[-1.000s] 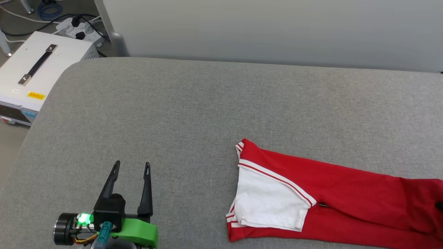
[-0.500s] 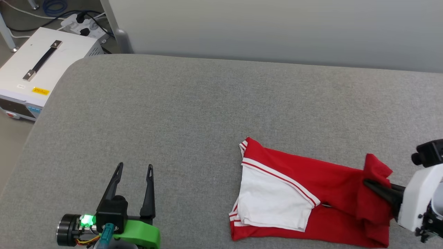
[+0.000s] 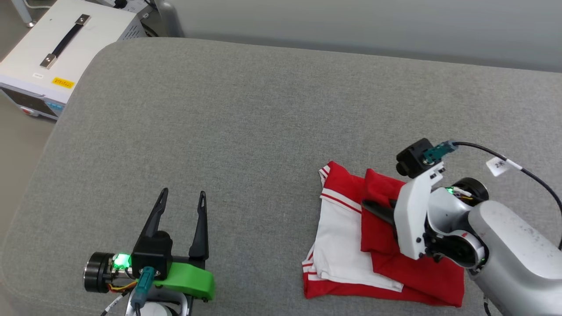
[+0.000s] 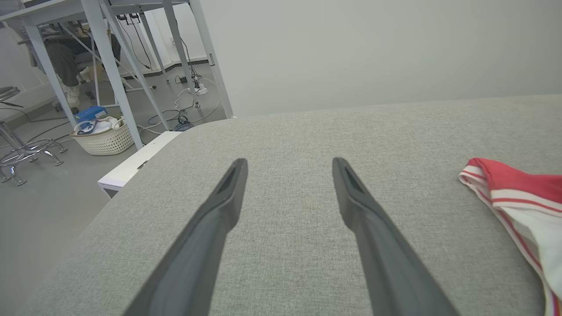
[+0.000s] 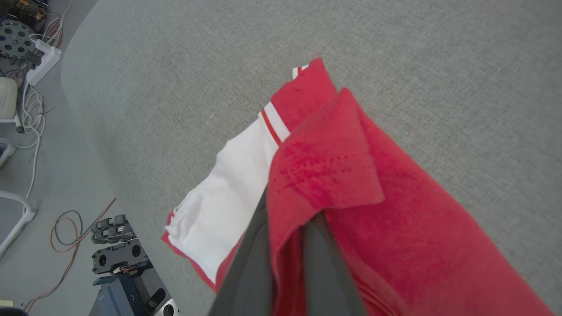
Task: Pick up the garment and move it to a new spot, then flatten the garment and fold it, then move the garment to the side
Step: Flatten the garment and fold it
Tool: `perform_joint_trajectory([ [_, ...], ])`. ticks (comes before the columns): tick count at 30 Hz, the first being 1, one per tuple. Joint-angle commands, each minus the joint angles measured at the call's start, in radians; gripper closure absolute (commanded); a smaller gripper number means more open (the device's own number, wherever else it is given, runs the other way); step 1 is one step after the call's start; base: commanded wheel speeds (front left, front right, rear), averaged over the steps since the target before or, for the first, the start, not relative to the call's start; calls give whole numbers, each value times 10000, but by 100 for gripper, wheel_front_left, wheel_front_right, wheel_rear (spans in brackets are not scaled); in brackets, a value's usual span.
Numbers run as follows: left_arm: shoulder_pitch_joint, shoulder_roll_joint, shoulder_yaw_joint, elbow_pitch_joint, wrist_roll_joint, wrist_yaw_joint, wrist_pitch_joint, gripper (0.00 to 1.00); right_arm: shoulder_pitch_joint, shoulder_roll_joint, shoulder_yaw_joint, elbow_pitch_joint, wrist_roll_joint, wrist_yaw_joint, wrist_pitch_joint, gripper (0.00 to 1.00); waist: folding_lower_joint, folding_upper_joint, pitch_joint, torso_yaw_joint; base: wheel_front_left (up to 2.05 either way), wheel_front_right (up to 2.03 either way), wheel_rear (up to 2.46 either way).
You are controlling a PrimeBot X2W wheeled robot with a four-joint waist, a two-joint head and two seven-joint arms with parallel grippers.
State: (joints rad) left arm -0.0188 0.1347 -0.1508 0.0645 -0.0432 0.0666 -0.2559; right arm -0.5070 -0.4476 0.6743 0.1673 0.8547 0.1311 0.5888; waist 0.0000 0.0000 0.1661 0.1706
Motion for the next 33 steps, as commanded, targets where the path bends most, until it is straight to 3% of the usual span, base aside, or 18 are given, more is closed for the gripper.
perform_joint_trajectory([
  [1, -232, -81, -4, 41, 88, -56, -59, 0, -344, 188, 271, 348, -84, -4, -106, 100, 0, 0, 178, 167, 0, 0, 0],
  [10, -415, -237, -27, 133, 131, -118, -59, 0, -1063, 560, 1667, 2623, -611, -4, -385, 100, 0, 0, 386, 373, 0, 0, 0],
  [11, -404, -243, 1, 138, 131, -109, -59, 0, -1051, 581, 1729, 2742, -553, -4, -546, 94, 0, 0, 361, 351, 0, 0, 0],
  [12, -381, -244, 27, 143, 131, -101, -59, 0, -1039, 591, 1761, 2792, -507, -4, -716, 56, 0, 0, 326, 319, 0, 0, 0],
  [13, -344, -243, 57, 155, 132, -95, -59, 0, -1026, 568, 1803, 2793, -483, -4, -971, 0, 0, 0, 272, 280, 0, 0, 0],
  [22, 3, -154, 251, 160, 161, -101, -59, 0, -442, -206, 952, 1541, -674, -4, -4058, 0, 0, 0, -410, -360, 0, 0, 0],
  [27, 225, -99, 343, 96, 174, -93, -59, 0, 263, -435, -566, 1095, -1797, -4, -5689, 0, 0, 0, -700, -814, 0, 0, 0],
  [33, 395, -56, 462, -8, 174, -60, -59, 0, 1564, 43, -3002, 690, -3607, -4, -7237, 0, 0, 0, -938, -1185, 0, 0, 0],
])
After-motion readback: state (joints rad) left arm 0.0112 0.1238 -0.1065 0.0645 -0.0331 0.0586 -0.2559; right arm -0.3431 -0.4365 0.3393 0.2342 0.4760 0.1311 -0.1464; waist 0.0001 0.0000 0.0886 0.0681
